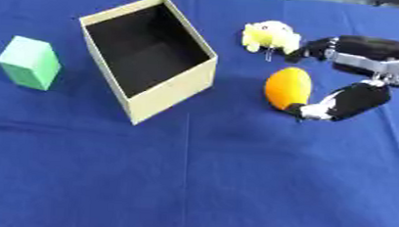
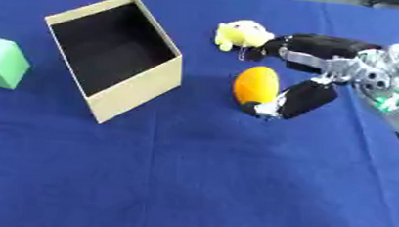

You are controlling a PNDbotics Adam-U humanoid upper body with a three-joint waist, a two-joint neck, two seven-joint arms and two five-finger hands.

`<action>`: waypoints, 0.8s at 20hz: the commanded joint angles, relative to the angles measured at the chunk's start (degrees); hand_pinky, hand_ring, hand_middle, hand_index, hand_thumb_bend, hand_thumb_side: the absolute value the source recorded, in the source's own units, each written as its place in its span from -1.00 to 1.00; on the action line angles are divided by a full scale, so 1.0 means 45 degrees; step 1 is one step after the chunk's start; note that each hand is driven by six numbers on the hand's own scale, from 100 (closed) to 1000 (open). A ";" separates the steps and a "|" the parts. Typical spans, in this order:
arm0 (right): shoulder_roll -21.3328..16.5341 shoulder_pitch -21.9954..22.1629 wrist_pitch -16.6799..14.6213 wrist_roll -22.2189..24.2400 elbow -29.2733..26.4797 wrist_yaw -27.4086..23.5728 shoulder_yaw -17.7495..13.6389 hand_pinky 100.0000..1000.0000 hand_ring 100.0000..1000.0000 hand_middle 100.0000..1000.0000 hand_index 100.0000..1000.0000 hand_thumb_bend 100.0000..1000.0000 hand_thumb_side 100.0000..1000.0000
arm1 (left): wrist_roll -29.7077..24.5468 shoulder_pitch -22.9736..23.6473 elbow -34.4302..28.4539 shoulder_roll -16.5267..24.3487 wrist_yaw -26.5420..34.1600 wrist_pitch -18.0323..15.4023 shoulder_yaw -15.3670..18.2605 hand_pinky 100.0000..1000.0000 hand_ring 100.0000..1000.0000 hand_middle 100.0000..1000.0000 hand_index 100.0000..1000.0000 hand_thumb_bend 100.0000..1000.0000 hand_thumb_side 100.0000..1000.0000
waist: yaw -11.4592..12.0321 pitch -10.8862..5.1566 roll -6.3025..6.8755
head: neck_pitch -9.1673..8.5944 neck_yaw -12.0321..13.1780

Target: Pick up objects on the table and place them in the box.

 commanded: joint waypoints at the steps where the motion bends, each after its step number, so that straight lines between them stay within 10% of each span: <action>1: -0.0230 -0.0134 -0.0010 -0.0048 -0.0031 0.0105 -0.0111 0.77 0.90 0.72 0.90 -0.24 0.12 | -0.0008 -0.0135 -0.0200 0.0218 0.0045 -0.0032 0.0052 -0.05 0.30 0.36 0.59 -0.62 1.00 | 0.0007 -0.0194 0.0074 | -0.0161 -0.0022; 16: 0.0214 -0.0753 0.0640 -0.0268 0.2225 0.1506 0.0039 0.76 0.92 0.73 0.88 -0.14 0.09 | -0.0102 -0.0167 -0.0200 0.0149 0.0025 -0.0106 0.0005 -0.06 0.32 0.37 0.59 -0.66 1.00 | 0.0163 -0.0102 0.0051 | -0.0308 -0.0260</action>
